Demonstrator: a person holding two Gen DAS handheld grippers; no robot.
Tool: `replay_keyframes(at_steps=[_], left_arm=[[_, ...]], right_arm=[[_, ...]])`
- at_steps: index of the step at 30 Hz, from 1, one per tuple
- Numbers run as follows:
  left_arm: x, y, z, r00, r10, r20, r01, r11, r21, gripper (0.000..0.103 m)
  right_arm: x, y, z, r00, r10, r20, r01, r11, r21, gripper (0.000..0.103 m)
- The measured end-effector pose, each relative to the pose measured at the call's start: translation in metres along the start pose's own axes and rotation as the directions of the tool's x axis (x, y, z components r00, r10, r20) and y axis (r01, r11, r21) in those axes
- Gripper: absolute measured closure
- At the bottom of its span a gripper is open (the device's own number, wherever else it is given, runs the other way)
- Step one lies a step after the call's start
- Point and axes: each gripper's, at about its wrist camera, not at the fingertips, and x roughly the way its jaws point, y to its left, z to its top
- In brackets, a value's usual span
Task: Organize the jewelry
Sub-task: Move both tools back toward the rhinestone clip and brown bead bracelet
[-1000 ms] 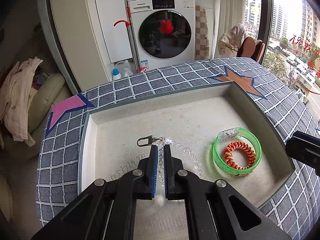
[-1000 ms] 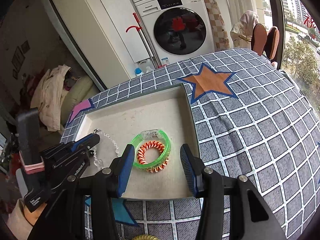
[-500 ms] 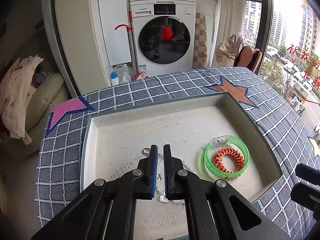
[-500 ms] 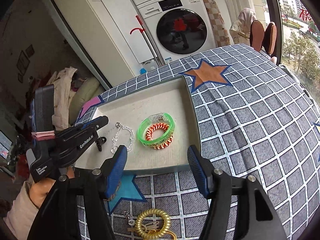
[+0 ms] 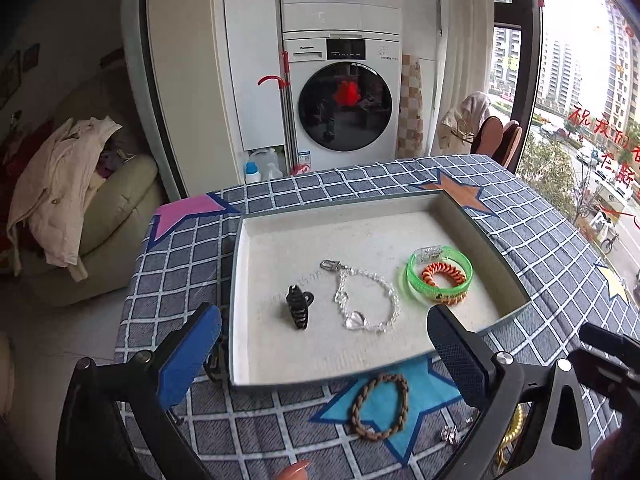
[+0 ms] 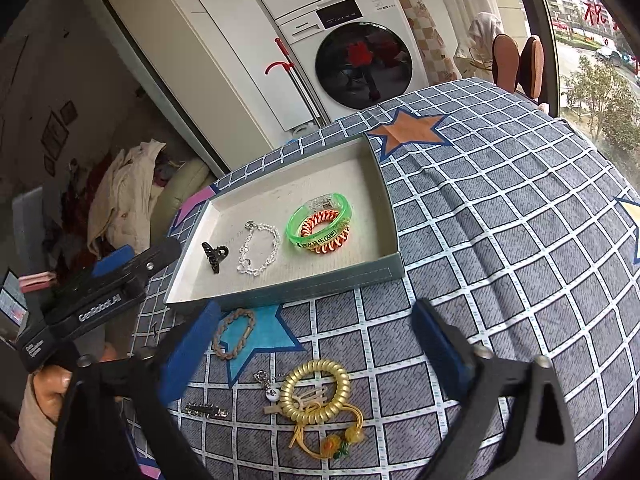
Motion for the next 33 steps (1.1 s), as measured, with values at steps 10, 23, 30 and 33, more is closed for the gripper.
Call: replay_keyframes(at_steps=[10,23,30,33], left_arm=[[-0.007,0.013,-0.073,0.999,0.044,-0.023,-0.045,0.999,-0.021,0.0],[-0.015,0.007,-0.142,0.997,0.002,-0.078,0.003,0.998,0.063,0.0],[-0.02,-0.006,-0.141,0.997,-0.029,-0.078,0.037,0.993,0.113,0.0],[-0.018,-0.011,-0.136,0.997,-0.033,-0.075,0.042,0.99,0.134,0.0]], right_arm=[[-0.016,0.018,-0.029,0.999,0.01,-0.038,-0.012,0.998,-0.056,0.0],[-0.023,0.021,-0.09,0.981,-0.059,-0.184,0.037,0.992,-0.12,0.0],[-0.031,0.02,-0.113,0.967,-0.129,-0.219,0.092,0.981,-0.172,0.0],[-0.035,0.023,-0.12,0.965,-0.144,-0.219,0.102,0.976,-0.193,0.0]])
